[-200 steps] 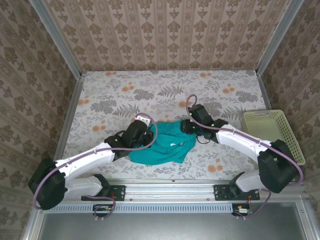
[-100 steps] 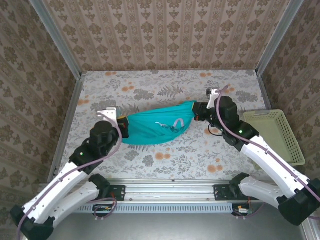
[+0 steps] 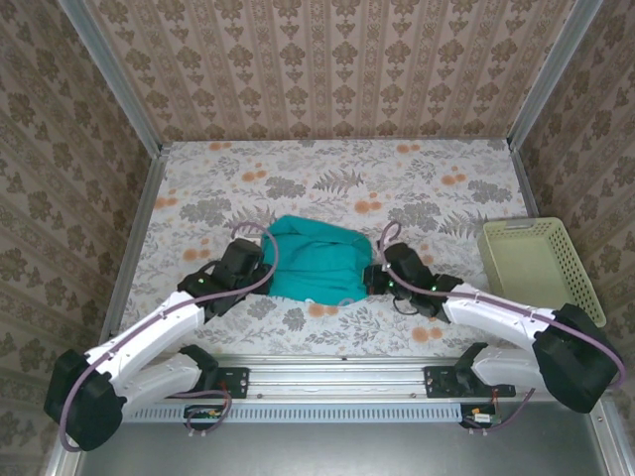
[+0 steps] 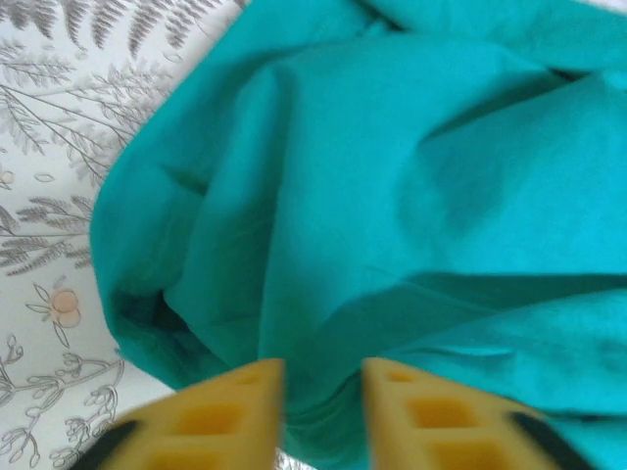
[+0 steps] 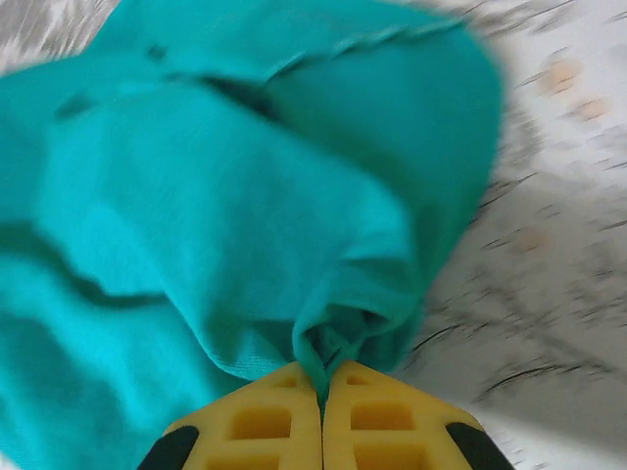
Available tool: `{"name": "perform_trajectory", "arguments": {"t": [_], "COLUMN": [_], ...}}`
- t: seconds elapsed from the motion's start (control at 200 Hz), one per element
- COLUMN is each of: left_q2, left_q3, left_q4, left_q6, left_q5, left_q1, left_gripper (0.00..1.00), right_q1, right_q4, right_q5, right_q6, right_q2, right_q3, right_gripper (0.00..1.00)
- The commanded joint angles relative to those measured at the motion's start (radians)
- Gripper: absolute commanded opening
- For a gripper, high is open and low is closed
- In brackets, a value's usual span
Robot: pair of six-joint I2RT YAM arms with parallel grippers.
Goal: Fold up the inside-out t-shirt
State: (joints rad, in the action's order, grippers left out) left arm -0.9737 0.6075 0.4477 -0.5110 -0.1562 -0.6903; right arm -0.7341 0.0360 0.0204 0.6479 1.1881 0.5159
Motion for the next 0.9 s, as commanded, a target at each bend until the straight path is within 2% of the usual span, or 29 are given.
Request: {"name": "perform_trajectory", "arguments": {"t": [0.0,0.095,0.16,0.265,0.39,0.485,0.585,0.725,0.815,0.895], "left_q2": [-0.007,-0.056,-0.112,-0.225,-0.325,-0.358,-0.386,-0.438,-0.477,-0.502], "left_q3": [0.118,0.204,0.231,0.242,0.241,0.238,0.255,0.259,0.253,0.238], "left_q4": [0.081,0.114,0.099,0.058,-0.016,-0.073,-0.059,-0.037,-0.043,-0.08], "left_q6": [-0.028,-0.023,-0.022,-0.022,-0.014,0.02,0.046,0.067,0.057,0.052], "left_q5": [0.039,-0.011,-0.001,0.021,0.038,0.045,-0.001,-0.036,-0.051,-0.04], "left_q1": [-0.052,-0.141,-0.177,-0.227,-0.299,-0.364,-0.417,-0.437,-0.433,-0.424], "left_gripper": [0.57,0.69,0.75,0.82,0.84,0.88,0.92,0.98,0.97,0.89], "right_q1": [-0.127,-0.16,-0.161,-0.161,-0.159,-0.137,-0.08,-0.047,-0.027,-0.006], "right_q4": [0.11,0.132,0.148,0.135,0.033,-0.079,-0.115,-0.116,-0.1,-0.023], "right_q5": [0.058,0.08,0.078,0.082,0.141,0.202,0.158,0.137,0.137,0.085], "right_q6": [-0.048,-0.027,-0.016,-0.008,-0.011,-0.01,-0.01,0.019,0.067,0.101], "right_q2": [-0.058,-0.066,-0.056,-0.068,-0.15,-0.209,-0.242,-0.238,-0.208,-0.168], "right_q3": [-0.008,-0.036,-0.059,-0.074,-0.055,-0.026,-0.024,-0.038,-0.056,-0.082], "right_gripper": [0.07,0.08,0.1,0.22,0.36,0.4,0.42,0.46,0.47,0.47]}}
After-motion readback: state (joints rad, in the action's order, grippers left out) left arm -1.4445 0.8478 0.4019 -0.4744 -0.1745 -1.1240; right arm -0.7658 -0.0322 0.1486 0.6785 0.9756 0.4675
